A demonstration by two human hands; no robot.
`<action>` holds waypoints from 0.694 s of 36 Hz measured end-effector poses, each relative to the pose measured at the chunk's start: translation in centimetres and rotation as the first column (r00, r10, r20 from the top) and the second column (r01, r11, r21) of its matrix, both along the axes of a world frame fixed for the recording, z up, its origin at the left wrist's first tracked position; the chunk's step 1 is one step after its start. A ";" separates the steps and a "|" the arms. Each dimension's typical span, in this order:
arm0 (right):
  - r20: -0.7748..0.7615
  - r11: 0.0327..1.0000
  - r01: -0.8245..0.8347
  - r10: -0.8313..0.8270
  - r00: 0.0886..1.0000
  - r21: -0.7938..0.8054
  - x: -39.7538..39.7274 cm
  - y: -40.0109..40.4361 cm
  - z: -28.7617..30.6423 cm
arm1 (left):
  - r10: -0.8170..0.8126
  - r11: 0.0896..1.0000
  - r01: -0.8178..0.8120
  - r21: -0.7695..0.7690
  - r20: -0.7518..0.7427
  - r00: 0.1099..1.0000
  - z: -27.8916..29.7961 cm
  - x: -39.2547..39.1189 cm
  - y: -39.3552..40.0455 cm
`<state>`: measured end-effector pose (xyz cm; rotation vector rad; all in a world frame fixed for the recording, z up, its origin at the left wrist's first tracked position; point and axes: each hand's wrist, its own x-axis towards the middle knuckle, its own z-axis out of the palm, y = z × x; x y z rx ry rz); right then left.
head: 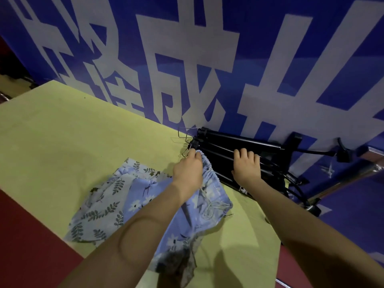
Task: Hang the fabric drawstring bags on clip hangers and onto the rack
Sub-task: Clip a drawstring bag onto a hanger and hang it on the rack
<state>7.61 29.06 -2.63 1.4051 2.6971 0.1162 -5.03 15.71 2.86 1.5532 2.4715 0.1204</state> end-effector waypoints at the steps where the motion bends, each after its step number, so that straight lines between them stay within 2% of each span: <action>1: 0.025 1.000 -0.006 0.006 1.000 0.019 -0.2 0.1 -0.2 | -0.005 1.000 0.005 0.001 0.016 1.000 -0.1 -0.2 0.1; 6: 0.087 0.998 -0.036 0.031 0.996 0.057 -1.1 0.6 -0.2 | -0.027 1.000 0.027 -0.003 0.058 0.998 -0.6 -1.2 0.6; 14: 0.034 0.999 -0.022 0.023 0.999 -0.023 -1.4 0.0 1.9 | -0.017 1.000 0.018 -0.013 0.090 0.996 0.0 -1.9 0.4; 25: -0.285 0.991 0.069 -0.100 0.953 -0.115 0.0 -2.5 7.2 | 0.021 0.998 -0.029 0.051 0.150 0.988 1.4 -0.8 -1.5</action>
